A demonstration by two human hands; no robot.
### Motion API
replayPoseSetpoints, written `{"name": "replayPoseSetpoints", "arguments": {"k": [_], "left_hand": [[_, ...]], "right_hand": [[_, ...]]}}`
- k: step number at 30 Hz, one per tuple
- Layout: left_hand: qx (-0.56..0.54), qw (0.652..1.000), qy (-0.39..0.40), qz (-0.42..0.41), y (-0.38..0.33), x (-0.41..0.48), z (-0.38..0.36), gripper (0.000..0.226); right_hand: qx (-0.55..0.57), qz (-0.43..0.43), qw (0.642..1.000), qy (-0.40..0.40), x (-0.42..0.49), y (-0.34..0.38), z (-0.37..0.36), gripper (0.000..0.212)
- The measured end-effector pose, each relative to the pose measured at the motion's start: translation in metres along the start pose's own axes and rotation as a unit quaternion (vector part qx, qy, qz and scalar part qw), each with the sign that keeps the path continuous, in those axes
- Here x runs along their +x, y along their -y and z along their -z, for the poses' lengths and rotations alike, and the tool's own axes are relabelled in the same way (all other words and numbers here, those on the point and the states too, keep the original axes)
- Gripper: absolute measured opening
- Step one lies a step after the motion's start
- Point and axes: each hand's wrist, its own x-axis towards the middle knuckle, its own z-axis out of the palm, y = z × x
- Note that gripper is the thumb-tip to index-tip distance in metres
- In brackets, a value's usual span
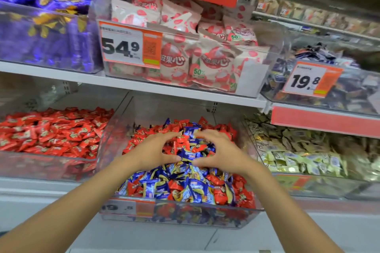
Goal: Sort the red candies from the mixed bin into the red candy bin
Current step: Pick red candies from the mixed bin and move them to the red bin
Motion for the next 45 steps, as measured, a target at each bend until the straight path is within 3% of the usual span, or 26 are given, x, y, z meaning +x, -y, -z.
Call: {"name": "replayPoseSetpoints", "arguments": {"k": [2, 5, 7, 11, 15, 19, 22, 25, 28, 30, 33, 38, 41, 45], "left_hand": [[0.013, 1.000, -0.013, -0.004, 0.003, 0.006, -0.005, 0.068], [-0.017, 0.998, -0.068, -0.007, 0.003, 0.009, -0.005, 0.041], [-0.026, 0.993, -0.117, -0.013, 0.000, 0.008, -0.004, 0.025], [-0.073, 0.980, -0.183, 0.002, -0.004, 0.004, 0.003, 0.030], [-0.056, 0.988, -0.142, 0.001, -0.002, 0.001, 0.009, 0.032], [-0.046, 0.993, -0.104, 0.010, -0.003, -0.004, 0.015, 0.053], [-0.064, 0.991, -0.121, 0.000, -0.004, -0.006, 0.016, 0.035], [-0.054, 0.994, -0.098, -0.010, -0.003, -0.003, 0.014, 0.021], [-0.008, 0.999, -0.034, 0.008, 0.004, -0.002, 0.007, 0.039], [-0.004, 1.000, -0.016, 0.012, 0.007, 0.000, 0.002, 0.042], [-0.022, 0.997, -0.067, 0.003, 0.008, 0.000, 0.001, 0.033], [-0.057, 0.993, -0.101, 0.004, 0.005, -0.007, 0.005, 0.022], [-0.091, 0.988, -0.121, 0.012, 0.001, -0.009, 0.007, 0.022], [-0.157, 0.981, -0.115, 0.026, -0.002, -0.009, 0.007, 0.023]], "right_hand": [[-0.026, 0.007, 1.000, 0.011, 0.001, -0.003, -0.006, 0.054], [0.061, 0.015, 0.995, -0.078, 0.000, -0.010, -0.004, 0.015], [0.109, 0.011, 0.987, -0.117, -0.005, -0.013, 0.000, 0.004], [0.169, -0.018, 0.977, -0.130, -0.017, -0.017, 0.009, 0.010], [0.183, -0.002, 0.975, -0.130, -0.023, -0.014, 0.013, 0.019], [0.103, 0.001, 0.990, -0.099, -0.019, 0.004, 0.002, 0.023], [0.001, 0.017, 0.999, -0.034, -0.015, 0.006, -0.013, 0.026], [0.098, -0.012, 0.993, -0.066, -0.013, 0.000, -0.008, 0.009], [0.160, -0.031, 0.981, -0.101, -0.012, -0.002, 0.004, 0.008], [0.131, -0.032, 0.981, -0.141, -0.012, -0.003, 0.009, 0.013], [0.125, -0.058, 0.972, -0.191, -0.003, -0.004, 0.011, 0.017], [0.003, -0.092, 0.977, -0.194, 0.028, -0.006, -0.001, 0.044], [-0.042, -0.082, 0.980, -0.174, 0.037, -0.010, -0.010, 0.029], [0.094, -0.061, 0.979, -0.172, 0.029, -0.007, -0.003, 0.015]]}}
